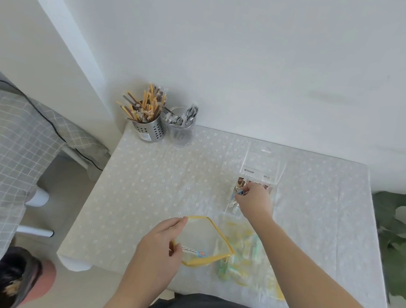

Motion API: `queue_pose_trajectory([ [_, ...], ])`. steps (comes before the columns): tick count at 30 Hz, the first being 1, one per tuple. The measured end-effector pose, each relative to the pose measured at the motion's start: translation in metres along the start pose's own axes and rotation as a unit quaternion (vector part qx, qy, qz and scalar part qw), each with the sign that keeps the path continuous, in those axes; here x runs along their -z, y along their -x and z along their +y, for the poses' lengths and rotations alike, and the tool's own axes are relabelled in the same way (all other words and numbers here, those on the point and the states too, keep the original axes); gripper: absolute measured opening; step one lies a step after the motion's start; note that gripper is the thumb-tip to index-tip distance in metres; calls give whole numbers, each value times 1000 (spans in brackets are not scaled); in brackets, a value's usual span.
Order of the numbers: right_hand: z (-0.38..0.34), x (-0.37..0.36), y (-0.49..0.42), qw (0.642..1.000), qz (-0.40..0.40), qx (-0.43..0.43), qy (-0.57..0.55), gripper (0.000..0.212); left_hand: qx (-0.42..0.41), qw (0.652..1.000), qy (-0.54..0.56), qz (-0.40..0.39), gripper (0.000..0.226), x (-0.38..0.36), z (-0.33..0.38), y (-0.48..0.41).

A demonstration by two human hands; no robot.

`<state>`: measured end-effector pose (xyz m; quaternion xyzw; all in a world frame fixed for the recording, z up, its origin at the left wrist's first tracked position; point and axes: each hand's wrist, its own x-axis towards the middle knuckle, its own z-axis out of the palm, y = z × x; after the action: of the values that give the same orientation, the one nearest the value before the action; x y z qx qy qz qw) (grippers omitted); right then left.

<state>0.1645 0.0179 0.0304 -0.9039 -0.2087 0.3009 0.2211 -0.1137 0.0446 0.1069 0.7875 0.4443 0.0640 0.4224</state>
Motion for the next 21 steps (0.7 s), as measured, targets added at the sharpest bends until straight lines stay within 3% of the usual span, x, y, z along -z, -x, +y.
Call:
queue_pose_trajectory([
  [4, 1, -3, -5, 998, -39, -2, 57, 8, 1, 1000, -1, 12, 62, 0, -2, -4],
  [8, 4, -8, -12, 991, -82, -3, 107, 28, -5, 1000, 2, 16, 62, 1, -2, -5],
  [13, -1, -3, -13, 987, -113, 7, 117, 24, -24, 999, 9, 29, 61, 2, 2, -7],
  [17, -5, 7, -4, 991, -67, 30, 115, 24, -44, 998, 16, 39, 60, 3, 5, -6],
  [21, -14, 35, 25, 997, -4, 78, -6, 18, -58, 997, 13, 39, 60, 3, 7, -7],
])
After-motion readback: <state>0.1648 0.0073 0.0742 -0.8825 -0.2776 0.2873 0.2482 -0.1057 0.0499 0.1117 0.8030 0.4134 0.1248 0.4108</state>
